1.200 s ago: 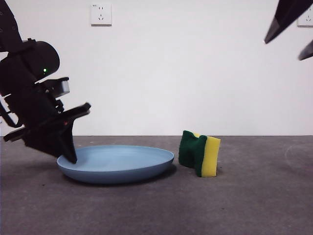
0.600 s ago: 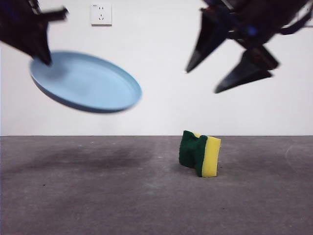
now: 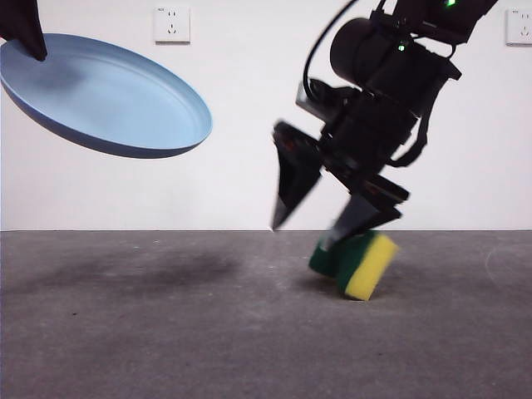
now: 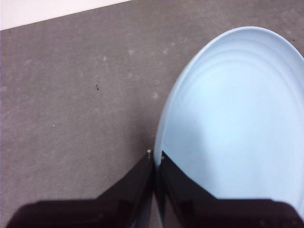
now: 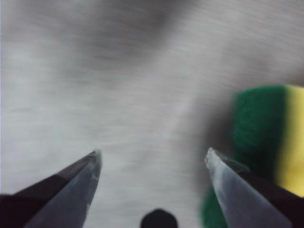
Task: Pick up the plate,pick up the cloth,clean the plate with the cloth
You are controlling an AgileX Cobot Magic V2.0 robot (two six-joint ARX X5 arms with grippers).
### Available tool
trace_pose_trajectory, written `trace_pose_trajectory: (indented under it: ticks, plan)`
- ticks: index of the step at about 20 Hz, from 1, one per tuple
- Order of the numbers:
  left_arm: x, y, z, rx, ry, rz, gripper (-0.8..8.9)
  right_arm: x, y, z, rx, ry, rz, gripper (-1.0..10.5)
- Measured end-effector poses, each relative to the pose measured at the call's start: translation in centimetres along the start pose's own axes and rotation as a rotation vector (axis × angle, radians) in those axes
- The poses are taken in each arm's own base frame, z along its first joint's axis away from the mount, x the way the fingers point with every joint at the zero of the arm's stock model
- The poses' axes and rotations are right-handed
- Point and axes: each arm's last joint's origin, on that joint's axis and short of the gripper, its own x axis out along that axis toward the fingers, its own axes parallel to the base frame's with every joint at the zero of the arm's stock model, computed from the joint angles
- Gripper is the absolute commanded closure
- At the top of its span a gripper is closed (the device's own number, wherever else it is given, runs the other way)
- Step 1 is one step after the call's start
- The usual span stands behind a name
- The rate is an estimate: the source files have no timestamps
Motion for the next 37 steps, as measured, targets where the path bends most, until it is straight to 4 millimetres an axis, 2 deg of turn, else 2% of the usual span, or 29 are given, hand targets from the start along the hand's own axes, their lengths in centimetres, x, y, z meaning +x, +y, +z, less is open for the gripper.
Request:
trace_pose_trajectory:
  ticks: [2, 5, 10, 18, 22, 23, 25, 27, 28, 32, 34, 37]
  plan:
    - [0.0, 0.0, 0.0, 0.003, 0.0, 0.0, 8.2, -0.1, -0.2, 0.0, -0.013, -0.006, -0.073, 5.7]
    - [0.0, 0.0, 0.0, 0.003, 0.0, 0.0, 8.2, -0.3, -0.3, 0.0, -0.026, -0.003, -0.085, 5.7]
    - [0.3, 0.0, 0.0, 0.004, 0.006, 0.0, 8.2, -2.0, -0.2, 0.3, -0.063, -0.04, -0.261, 5.7]
    - [0.7, 0.0, 0.2, 0.002, -0.009, 0.0, 8.2, -2.7, -2.4, 0.0, -0.03, 0.0, -0.341, 5.7]
    - [0.7, 0.0, 0.3, 0.002, -0.02, 0.001, 8.2, -0.8, -3.2, -0.5, -0.014, 0.062, -0.294, 5.7]
    - [0.7, 0.0, 0.3, 0.001, -0.021, 0.001, 8.2, 0.1, -3.3, -0.8, -0.013, 0.086, -0.293, 6.1]
    - [0.7, 0.0, 0.3, 0.001, -0.021, 0.001, 8.2, 1.2, -3.7, -1.1, -0.009, 0.112, -0.295, 7.6]
    - [0.7, 0.0, 0.3, 0.001, -0.021, 0.001, 8.2, 1.7, -3.8, -1.3, -0.008, 0.12, -0.296, 9.2]
    - [0.7, 0.0, 0.3, 0.001, -0.021, 0.001, 8.2, 1.7, -3.8, -1.3, -0.008, 0.121, -0.296, 9.6]
    - [1.0, -0.1, 0.3, 0.002, -0.014, 0.0, 8.2, 1.6, -3.8, -1.3, -0.008, 0.12, -0.293, 9.6]
    - [1.9, -0.2, 0.2, 0.003, 0.019, -0.007, 8.2, 0.5, -3.2, -1.0, -0.012, 0.101, -0.289, 9.6]
    - [4.5, -1.2, -0.4, -0.013, 0.108, -0.092, 8.2, -4.2, -0.6, 0.1, -0.038, -0.025, -0.228, 9.6]
